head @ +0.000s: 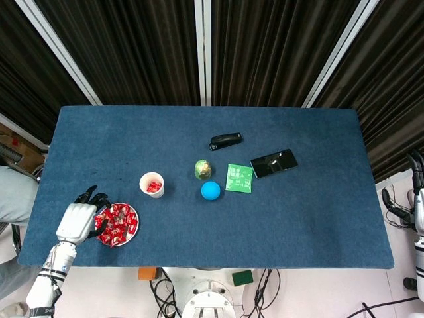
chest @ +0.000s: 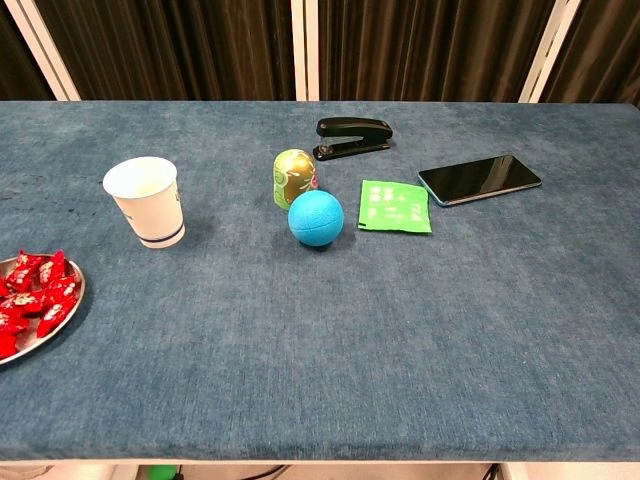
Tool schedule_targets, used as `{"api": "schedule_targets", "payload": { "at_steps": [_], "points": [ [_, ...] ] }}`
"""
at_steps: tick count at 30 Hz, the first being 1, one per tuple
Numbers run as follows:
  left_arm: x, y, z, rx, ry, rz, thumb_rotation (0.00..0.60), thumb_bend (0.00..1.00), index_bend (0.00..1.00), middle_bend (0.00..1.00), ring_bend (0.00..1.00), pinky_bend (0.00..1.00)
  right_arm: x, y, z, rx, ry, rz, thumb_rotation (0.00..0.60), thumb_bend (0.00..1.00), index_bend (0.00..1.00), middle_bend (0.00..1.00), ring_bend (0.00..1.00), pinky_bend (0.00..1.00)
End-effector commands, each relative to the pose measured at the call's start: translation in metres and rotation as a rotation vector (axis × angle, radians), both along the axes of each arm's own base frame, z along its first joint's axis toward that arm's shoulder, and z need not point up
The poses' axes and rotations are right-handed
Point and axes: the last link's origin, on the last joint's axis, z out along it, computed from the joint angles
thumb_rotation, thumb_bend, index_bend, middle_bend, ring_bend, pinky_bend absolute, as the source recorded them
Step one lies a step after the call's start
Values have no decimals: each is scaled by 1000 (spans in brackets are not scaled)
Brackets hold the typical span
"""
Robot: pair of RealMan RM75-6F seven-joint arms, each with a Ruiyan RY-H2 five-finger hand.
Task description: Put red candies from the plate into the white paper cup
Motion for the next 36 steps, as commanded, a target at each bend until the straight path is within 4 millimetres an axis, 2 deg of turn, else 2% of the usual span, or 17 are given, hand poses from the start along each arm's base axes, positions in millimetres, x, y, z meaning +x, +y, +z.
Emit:
{"api": "schedule_targets", "payload": {
  "at_steps": [1,4,7,14,22,36],
  "points": [
    [-6,-7,-4,-16,-10,25,548,351,395,232,33,208,1,0,0,-1,2,2,600,349,0,0,0,0],
    [-7,-12,-10,-30,-19,38,476,351,396,228,33,208,2,1,0,0,5,5,600,349,0,0,0,0],
    [-6,-13,-16,-48,-32,38,458,335,398,219,33,208,4,1,-1,3,5,7,600,349,0,0,0,0],
    [-1,-16,-28,-114,-29,33,444,286,408,203,33,208,4,1,-2,7,6,6,600,349,0,0,0,0],
    [-7,-13,-39,-127,45,52,440,286,424,201,33,209,2,2,-3,13,5,1,600,348,0,0,0,0],
    [-10,-11,-45,-127,77,76,451,297,447,201,33,209,1,1,-3,19,11,2,600,351,0,0,0,0]
  ]
}}
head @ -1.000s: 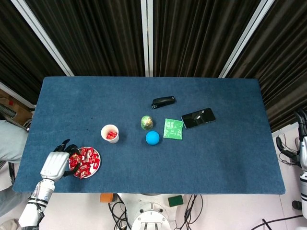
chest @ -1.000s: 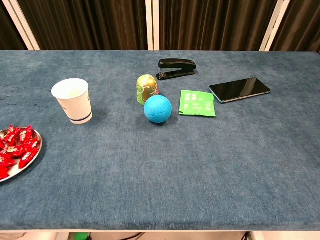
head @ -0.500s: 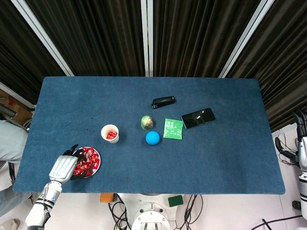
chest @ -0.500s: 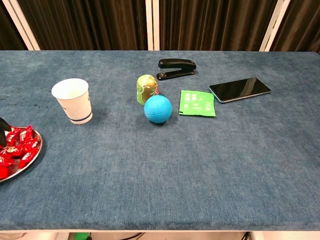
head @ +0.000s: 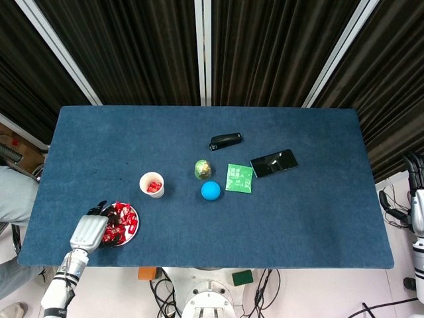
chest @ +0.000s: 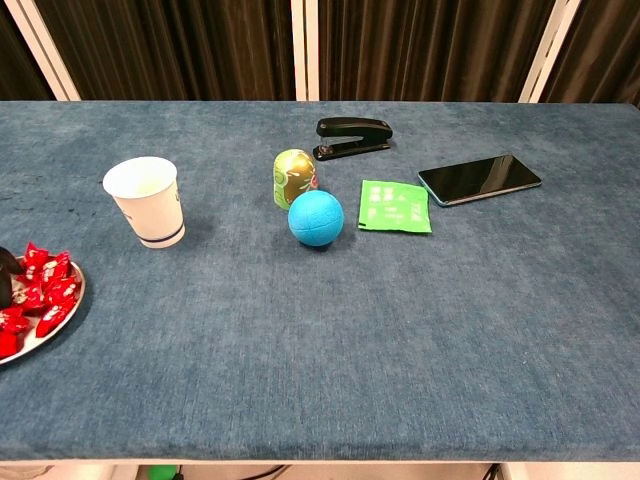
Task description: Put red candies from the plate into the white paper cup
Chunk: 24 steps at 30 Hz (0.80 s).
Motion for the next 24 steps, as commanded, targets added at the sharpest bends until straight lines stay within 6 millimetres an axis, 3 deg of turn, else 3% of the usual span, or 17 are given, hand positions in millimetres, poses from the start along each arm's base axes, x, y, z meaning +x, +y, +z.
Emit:
{"api": "schedule_targets", "payload": {
  "at_steps": [1,13,24],
  "points": [
    [-1,0,-1,0,2,1,455,302,456,201,33,209,0,0,0,-1,1,-1,600,351,0,0,0,0],
    [-2,-3,-4,3,15,-3,498,345,507,202,33,209,0,2,0,-2,0,1,600,350,0,0,0,0],
    [3,-3,-2,26,-10,-16,587,364,563,216,34,209,0,2,0,-2,0,1,600,351,0,0,0,0]
  ]
}}
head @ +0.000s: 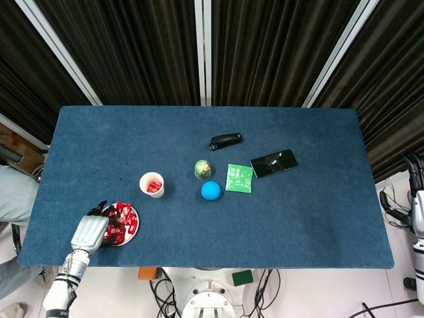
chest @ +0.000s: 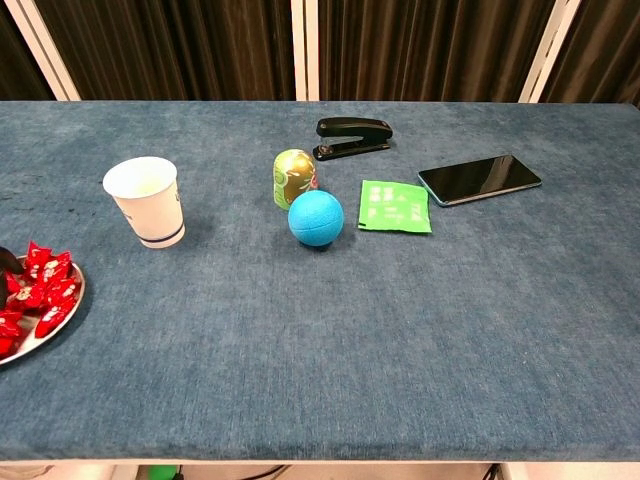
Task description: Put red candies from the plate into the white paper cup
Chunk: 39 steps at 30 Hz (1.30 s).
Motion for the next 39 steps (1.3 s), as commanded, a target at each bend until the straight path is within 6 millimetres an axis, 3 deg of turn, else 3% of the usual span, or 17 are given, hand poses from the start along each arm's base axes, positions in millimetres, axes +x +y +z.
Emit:
{"api": "schedule_targets", "payload": {
  "at_steps": [1,8,13,22,26,31,39],
  "points": [
    [2,0,2,11,-9,-6,588,364,563,216,33,209,0,0,0,0,0,0,600,351,0,0,0,0],
    [12,2,15,53,-44,-38,587,364,565,221,33,210,0,0,0,-2,-2,1,600,350,0,0,0,0],
    [25,12,37,124,-74,-91,589,365,565,222,33,210,1,-1,1,-4,-3,5,600,351,0,0,0,0],
    [53,66,75,232,-104,-193,596,365,579,237,47,210,2,0,2,-8,-4,9,600,350,0,0,0,0],
    [65,96,70,197,-154,-204,600,364,580,237,47,210,2,0,2,-9,-6,6,600,350,0,0,0,0],
    [70,120,49,145,-191,-197,600,365,580,237,47,210,1,1,3,-13,-3,2,600,350,0,0,0,0],
    [67,130,29,104,-195,-178,600,365,585,237,47,210,0,0,8,-24,1,-3,600,350,0,0,0,0]
  ]
}}
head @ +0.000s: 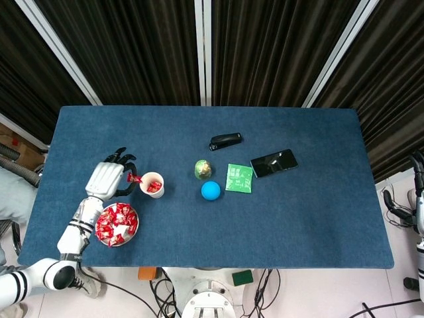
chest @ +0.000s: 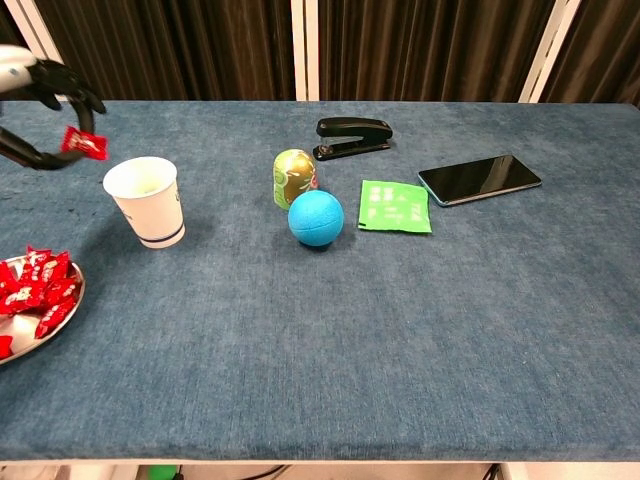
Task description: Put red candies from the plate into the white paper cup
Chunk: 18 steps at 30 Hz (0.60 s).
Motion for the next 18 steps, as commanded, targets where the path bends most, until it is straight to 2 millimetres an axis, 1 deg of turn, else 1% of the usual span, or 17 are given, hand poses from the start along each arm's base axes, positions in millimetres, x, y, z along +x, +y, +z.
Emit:
{"api": "schedule_targets", "payload": {
  "at_steps": [1,7,15,18],
  "points": [
    [1,1,-4,-8,-6,1,600,365,585,237,47,210,-1,0,0,-1,-1,-3,600,350,0,0,0,0],
    [7,1,-6,-15,-14,-19,600,365,585,241,47,210,-2,-1,-2,9,-2,-8,600,349,0,0,0,0],
    [12,5,-16,-42,-15,-33,600,365,585,242,47,210,-2,0,-1,5,0,-8,600,349,0,0,0,0],
    [13,6,-18,-46,-12,-35,600,365,556,242,47,210,-3,0,-1,6,1,-13,600,350,0,0,0,0]
  ]
}}
